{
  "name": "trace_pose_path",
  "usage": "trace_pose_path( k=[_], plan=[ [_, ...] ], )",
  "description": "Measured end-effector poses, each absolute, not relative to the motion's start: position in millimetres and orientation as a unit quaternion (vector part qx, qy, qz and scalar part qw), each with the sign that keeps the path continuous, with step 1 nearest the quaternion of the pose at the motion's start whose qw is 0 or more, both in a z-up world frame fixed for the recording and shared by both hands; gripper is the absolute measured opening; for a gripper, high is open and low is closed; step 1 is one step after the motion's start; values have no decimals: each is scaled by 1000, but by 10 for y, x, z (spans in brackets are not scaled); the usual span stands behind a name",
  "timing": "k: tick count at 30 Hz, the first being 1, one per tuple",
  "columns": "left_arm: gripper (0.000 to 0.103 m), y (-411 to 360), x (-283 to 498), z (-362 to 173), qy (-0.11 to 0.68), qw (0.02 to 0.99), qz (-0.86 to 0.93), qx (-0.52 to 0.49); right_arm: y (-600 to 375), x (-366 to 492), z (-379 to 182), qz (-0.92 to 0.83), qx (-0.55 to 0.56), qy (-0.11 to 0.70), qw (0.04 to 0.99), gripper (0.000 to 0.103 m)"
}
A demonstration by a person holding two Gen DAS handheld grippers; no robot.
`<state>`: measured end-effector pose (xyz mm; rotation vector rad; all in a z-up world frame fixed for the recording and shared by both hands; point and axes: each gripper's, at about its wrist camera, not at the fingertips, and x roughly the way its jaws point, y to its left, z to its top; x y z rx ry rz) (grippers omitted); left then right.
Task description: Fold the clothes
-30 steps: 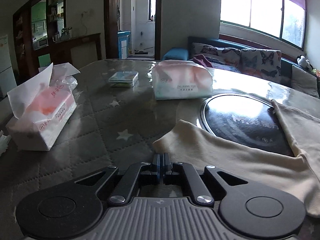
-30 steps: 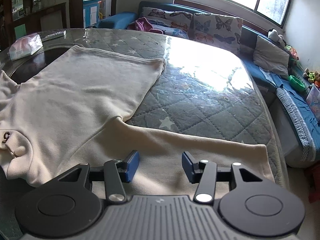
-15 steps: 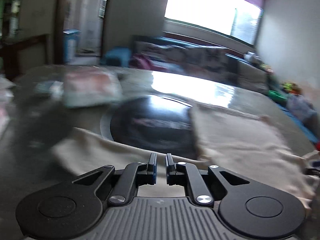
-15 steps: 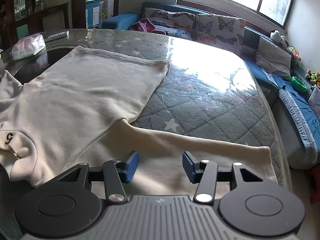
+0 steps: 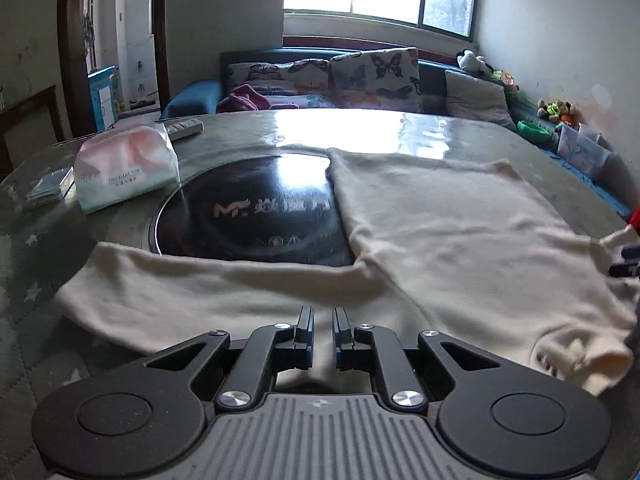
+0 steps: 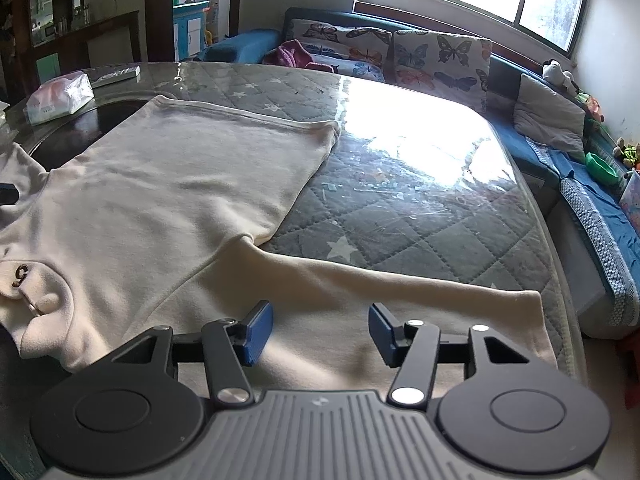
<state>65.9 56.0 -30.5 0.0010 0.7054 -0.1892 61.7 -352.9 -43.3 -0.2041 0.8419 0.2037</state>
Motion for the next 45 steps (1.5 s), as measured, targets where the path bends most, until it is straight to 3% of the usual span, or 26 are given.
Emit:
trace_pose_path(
  k=[14, 19, 22, 45],
  plan=[
    [11, 198, 1214, -430, 362, 924, -119, -29, -3603, 627, -464, 94, -77, 404, 907, 55],
    [11, 219, 1126, -415, 357, 926, -118, -19, -3640, 583, -434, 82, -76, 399, 910, 55],
    [20, 170, 1052, -381, 347, 930, -125, -1, -3646, 498, -413, 87, -72, 395, 912, 56],
    [23, 507, 190, -411, 335, 935, -117, 28, -2525, 210, -213, 248, -137, 352, 892, 56]
  ],
)
